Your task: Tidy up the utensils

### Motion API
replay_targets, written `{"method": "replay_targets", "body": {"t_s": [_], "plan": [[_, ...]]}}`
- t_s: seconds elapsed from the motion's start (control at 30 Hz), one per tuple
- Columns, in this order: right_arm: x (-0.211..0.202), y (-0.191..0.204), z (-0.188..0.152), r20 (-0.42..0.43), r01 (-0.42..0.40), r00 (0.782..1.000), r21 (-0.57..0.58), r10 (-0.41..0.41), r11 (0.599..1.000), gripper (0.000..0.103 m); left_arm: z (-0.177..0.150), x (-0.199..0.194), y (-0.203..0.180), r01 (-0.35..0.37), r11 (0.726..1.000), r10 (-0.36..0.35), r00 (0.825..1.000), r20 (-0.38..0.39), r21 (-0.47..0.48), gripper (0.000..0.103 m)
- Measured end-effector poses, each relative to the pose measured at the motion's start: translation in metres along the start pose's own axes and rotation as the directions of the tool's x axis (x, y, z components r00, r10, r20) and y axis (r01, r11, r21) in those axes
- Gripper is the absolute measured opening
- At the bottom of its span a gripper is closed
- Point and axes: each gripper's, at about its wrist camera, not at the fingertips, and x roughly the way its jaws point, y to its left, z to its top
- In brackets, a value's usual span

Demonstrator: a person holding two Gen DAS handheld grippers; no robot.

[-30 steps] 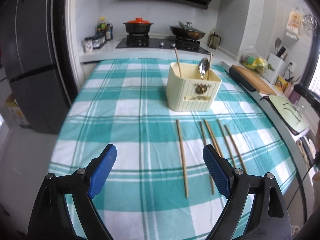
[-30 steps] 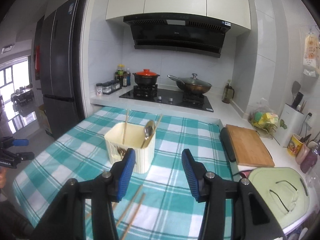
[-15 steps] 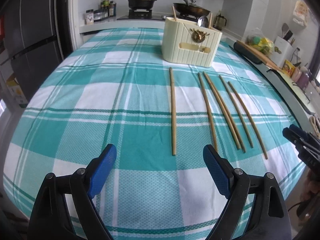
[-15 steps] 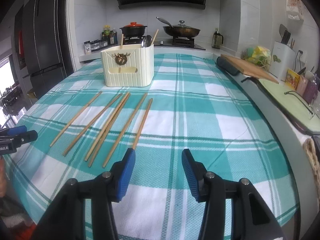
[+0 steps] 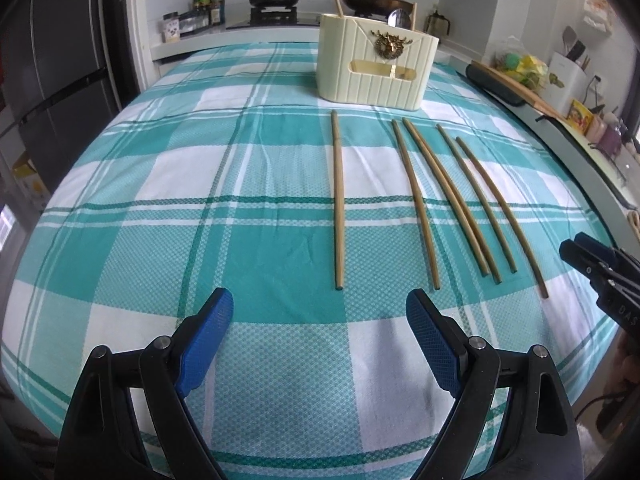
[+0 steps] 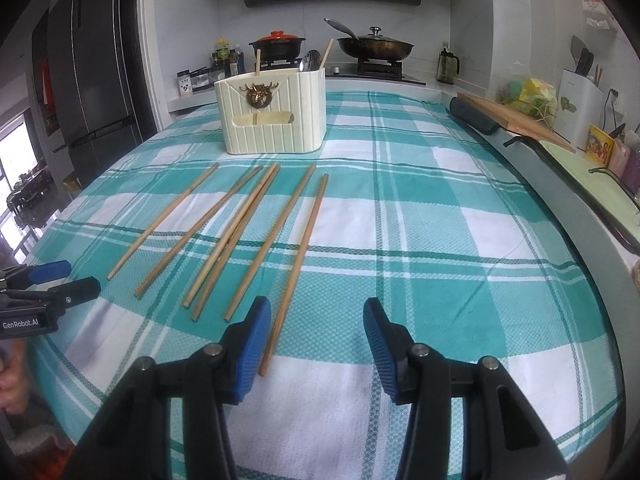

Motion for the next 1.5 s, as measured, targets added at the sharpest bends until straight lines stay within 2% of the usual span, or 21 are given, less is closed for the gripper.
{"method": "replay_targets", "body": {"t_s": [0.33,0.67,0.77,0.93,1.0,1.03,1.1,1.13,1.17,1.27,1.5], "plan": [[0.006,0.003,0.003,-0.017,-0.017,1.000,-0.001,0.017,1.000,0.049,0.003,0.001,0.002,0.004,1.000,-0.004,1.000,0.001,-0.010,0.089],[0.020,0.006,0.019,-0.037,-0.026,0.999,-0.017,0.026,1.000,0.047,0.050,0.025,0.002,0.012,1.000,-0.011,1.000,-0.014,0.017,0.089],[0.028,0.006,0.025,-0.049,-0.035,0.998,-0.011,0.034,0.999,0.046,0.060,0.039,-0.002,-0.011,0.999,0.011,1.000,-0.022,0.037,0.085],[0.048,0.016,0.033,-0.092,-0.043,0.995,-0.051,0.038,0.998,0.034,0.066,0.061,-0.010,-0.050,0.995,0.055,0.997,-0.060,0.082,0.074],[0.058,0.020,0.033,-0.118,-0.034,0.993,-0.073,0.025,0.997,0.029,0.064,0.066,-0.012,-0.061,0.993,0.069,0.995,-0.074,0.098,0.063],[0.063,0.021,0.033,-0.130,-0.031,0.991,-0.081,0.020,0.996,0.028,0.063,0.069,-0.013,-0.060,0.993,0.069,0.994,-0.088,0.103,0.050],[0.070,0.021,0.031,-0.152,-0.028,0.988,-0.086,0.015,0.996,0.024,0.062,0.068,-0.012,-0.049,0.995,0.056,0.995,-0.078,0.090,0.031],[0.070,0.021,0.029,-0.144,-0.025,0.990,-0.089,0.012,0.996,0.023,0.062,0.068,-0.012,-0.050,0.995,0.057,0.996,-0.075,0.088,0.015],[0.070,0.021,0.028,-0.137,-0.018,0.991,-0.098,0.004,0.995,0.021,0.062,0.068,-0.012,-0.048,0.995,0.054,0.996,-0.077,0.082,0.006],[0.069,0.017,0.027,-0.127,0.004,0.992,-0.101,-0.017,0.995,0.008,0.059,0.066,-0.008,-0.047,0.998,0.049,0.996,-0.072,0.034,0.005],[0.059,-0.006,0.019,-0.117,0.066,0.991,-0.050,-0.071,0.997,0.007,0.038,0.048,0.001,-0.088,0.995,0.085,0.995,-0.059,-0.049,0.005]]}}
